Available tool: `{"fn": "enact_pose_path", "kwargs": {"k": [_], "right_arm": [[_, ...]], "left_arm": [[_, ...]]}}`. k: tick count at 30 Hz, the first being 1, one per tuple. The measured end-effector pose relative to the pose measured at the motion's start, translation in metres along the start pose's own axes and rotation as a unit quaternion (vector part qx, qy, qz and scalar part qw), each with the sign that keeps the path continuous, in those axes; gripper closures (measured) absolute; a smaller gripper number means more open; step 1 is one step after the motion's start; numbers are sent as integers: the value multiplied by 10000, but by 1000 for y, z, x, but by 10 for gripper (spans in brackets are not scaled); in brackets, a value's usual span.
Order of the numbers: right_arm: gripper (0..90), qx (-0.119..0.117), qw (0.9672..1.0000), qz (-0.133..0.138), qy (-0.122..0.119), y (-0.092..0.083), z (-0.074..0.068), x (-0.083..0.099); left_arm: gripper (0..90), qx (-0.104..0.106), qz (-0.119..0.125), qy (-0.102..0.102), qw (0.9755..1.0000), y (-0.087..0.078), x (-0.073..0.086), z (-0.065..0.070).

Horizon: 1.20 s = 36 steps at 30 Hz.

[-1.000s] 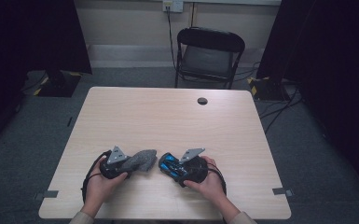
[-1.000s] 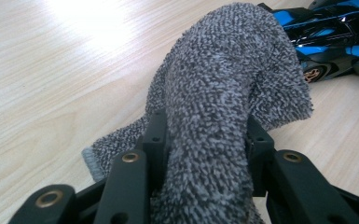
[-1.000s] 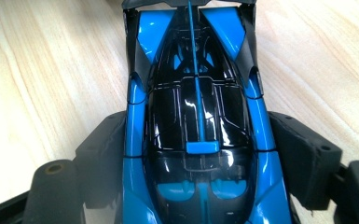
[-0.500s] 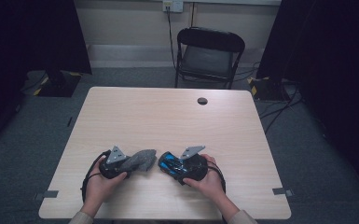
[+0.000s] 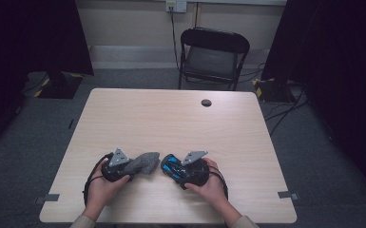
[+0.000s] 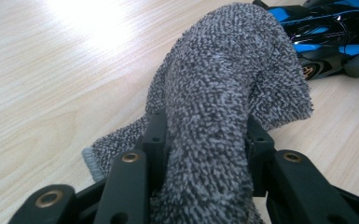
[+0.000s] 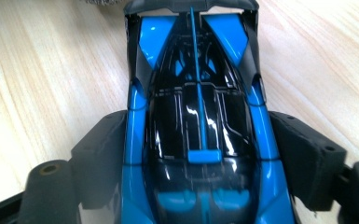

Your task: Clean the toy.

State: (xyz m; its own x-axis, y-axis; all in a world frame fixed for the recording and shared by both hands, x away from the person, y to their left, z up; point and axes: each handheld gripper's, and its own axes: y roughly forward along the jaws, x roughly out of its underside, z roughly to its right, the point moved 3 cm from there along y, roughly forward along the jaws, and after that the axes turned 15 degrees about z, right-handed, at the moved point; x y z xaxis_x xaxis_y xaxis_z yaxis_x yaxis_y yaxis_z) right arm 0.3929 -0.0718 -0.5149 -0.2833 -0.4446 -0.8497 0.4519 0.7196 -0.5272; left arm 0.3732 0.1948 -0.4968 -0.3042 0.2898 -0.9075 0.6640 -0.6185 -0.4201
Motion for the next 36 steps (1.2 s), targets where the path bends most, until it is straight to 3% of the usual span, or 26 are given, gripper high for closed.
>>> {"fn": "enact_pose_path", "kwargs": {"k": [4, 10, 16, 23, 26, 32, 36], "right_arm": [[256, 84, 9999, 49, 39, 1, -2, 0], [262, 106, 9998, -131, 56, 1, -3, -4], [263, 35, 9997, -134, 222, -2, -1, -4], [263, -3, 9994, -73, 331, -9, 5, -8], [263, 1, 9994, -73, 326, -13, 7, -10], [263, 4, 9993, -67, 380, -18, 11, -11], [263, -62, 9992, -94, 379, -22, 12, -10]], "left_arm": [[624, 13, -19, -20, 10000, 0, 1, 0], [624, -18, 11, 38, 10000, -1, -1, -1], [623, -82, 76, -5, 9999, -2, -2, -2], [592, -50, 35, -42, 10000, 1, 1, 0], [566, 60, -20, -55, 10000, 3, 2, 2], [323, 380, 39, 74, 9992, 8, -1, 6], [240, 584, -103, 413, 9974, 11, -4, 7]]}}
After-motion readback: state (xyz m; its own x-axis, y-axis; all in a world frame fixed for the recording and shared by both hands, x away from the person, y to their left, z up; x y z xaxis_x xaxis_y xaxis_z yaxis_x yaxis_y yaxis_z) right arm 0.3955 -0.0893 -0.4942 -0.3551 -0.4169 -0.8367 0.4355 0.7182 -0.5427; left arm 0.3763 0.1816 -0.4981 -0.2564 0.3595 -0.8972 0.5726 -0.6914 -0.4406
